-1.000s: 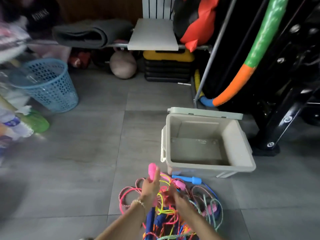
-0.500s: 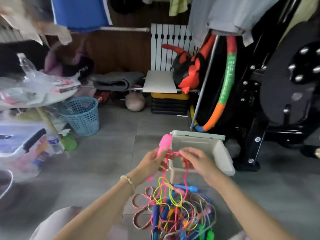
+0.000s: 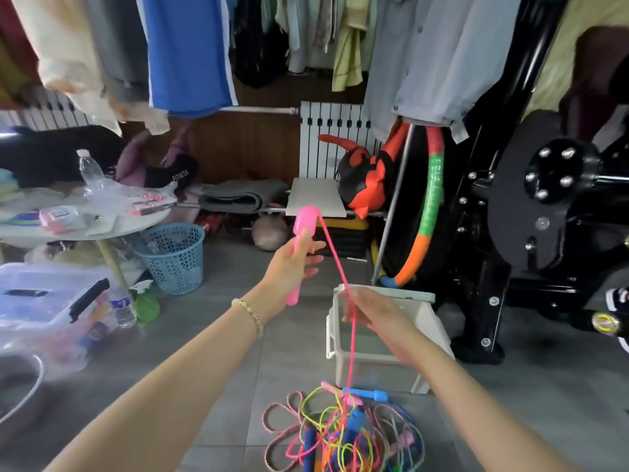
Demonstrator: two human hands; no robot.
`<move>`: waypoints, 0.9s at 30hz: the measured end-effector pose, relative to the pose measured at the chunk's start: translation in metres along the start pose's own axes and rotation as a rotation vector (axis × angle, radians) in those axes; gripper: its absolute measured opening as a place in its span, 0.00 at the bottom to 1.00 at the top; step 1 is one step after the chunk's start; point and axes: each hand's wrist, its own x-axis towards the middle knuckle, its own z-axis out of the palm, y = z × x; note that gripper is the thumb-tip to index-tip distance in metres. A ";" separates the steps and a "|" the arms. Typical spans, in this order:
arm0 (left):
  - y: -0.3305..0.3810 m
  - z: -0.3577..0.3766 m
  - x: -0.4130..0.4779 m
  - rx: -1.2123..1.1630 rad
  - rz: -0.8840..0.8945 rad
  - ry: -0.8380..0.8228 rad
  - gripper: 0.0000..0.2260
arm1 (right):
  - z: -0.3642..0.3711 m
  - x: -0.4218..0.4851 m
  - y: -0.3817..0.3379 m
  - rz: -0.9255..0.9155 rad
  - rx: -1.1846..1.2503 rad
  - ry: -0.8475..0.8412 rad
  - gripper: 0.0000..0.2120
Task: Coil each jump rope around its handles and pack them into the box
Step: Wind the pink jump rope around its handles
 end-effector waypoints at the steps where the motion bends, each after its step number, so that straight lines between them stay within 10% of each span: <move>1: 0.000 -0.002 0.001 -0.086 -0.022 0.039 0.15 | -0.001 -0.002 0.004 0.033 -0.034 -0.041 0.10; 11: -0.054 0.021 -0.036 0.099 -0.103 -0.336 0.22 | -0.005 0.012 -0.050 -0.133 0.034 0.233 0.06; 16: -0.041 0.029 -0.022 -0.081 -0.049 -0.195 0.17 | -0.008 0.020 -0.041 -0.051 0.145 0.282 0.11; 20: -0.012 0.026 -0.008 -0.067 0.009 -0.126 0.16 | 0.001 0.004 0.004 0.120 0.214 -0.108 0.25; 27: -0.014 0.005 0.007 -0.205 -0.121 0.020 0.08 | -0.002 -0.013 0.015 0.067 0.109 -0.015 0.04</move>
